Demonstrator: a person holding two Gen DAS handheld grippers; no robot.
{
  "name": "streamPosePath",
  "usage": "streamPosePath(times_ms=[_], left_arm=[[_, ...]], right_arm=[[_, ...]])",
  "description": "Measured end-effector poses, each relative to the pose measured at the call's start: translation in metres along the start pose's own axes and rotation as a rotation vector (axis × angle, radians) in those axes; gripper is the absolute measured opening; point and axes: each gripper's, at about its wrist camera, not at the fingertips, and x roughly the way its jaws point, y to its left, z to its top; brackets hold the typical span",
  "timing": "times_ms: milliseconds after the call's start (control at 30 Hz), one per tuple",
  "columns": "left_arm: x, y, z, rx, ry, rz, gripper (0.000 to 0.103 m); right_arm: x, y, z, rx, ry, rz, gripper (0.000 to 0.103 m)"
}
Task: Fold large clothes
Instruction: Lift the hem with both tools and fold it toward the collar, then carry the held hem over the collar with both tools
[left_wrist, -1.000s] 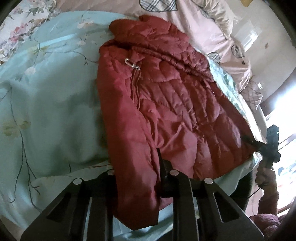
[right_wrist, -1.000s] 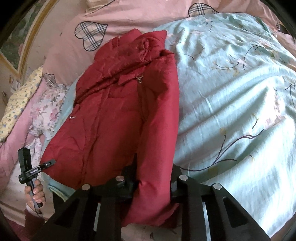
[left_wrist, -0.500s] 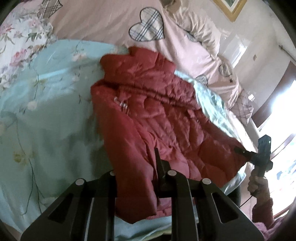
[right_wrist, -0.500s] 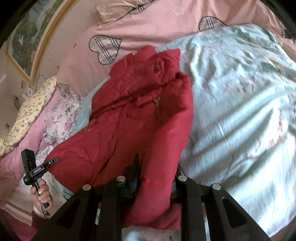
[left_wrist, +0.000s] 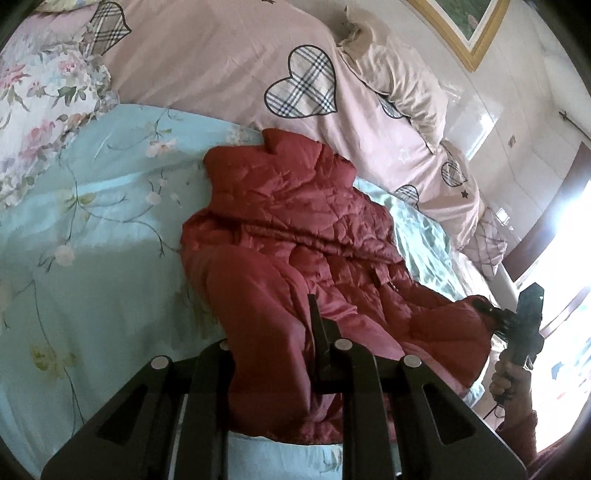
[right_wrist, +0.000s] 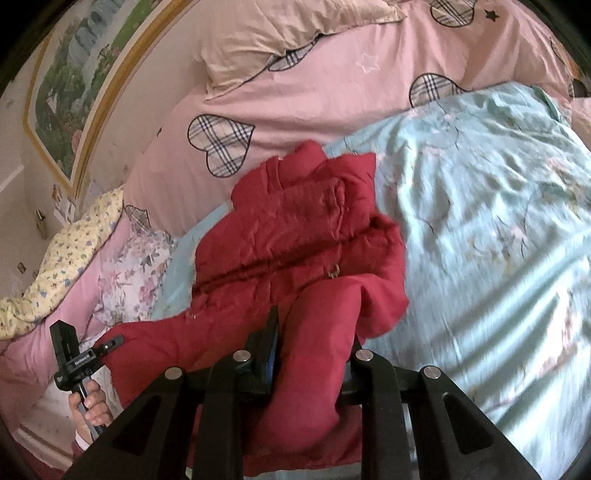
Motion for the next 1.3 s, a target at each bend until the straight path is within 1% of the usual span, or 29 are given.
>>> streamPosePath(times_ms=[100,300,500,733,1067,1233,1300], left_arm=[[0.004,-0.001,0.011,-0.004,-0.013,0.007,0.016],[0.014,-0.002,0.035,-0.034,-0.048,0.020,0.016],[0.029,-0.003,0.062,-0.051,-0.073,0.037,0.016],[0.052,-0.003,0.095,-0.064,-0.090,0.066,0.016],[0.104,0.008,0.139,-0.083,-0.097,0.126,0.016],[0.139,0.022,0.164,-0.098,-0.085,0.168,0.016],[0.153,0.030,0.174,-0.116,-0.077,0.170,0.017]], right_arm=[[0.005,0.002,0.012,0.001,-0.016,0.004,0.021],[0.015,-0.003,0.036,0.048,-0.060,0.035,0.021],[0.036,-0.008,0.064,0.082,-0.081,0.050,0.021],[0.065,-0.010,0.098,0.089,-0.115,0.033,0.021],[0.115,-0.021,0.140,0.109,-0.146,-0.003,0.022],[0.139,-0.034,0.160,0.141,-0.149,-0.035,0.023],[0.153,-0.044,0.168,0.165,-0.141,-0.045,0.023]])
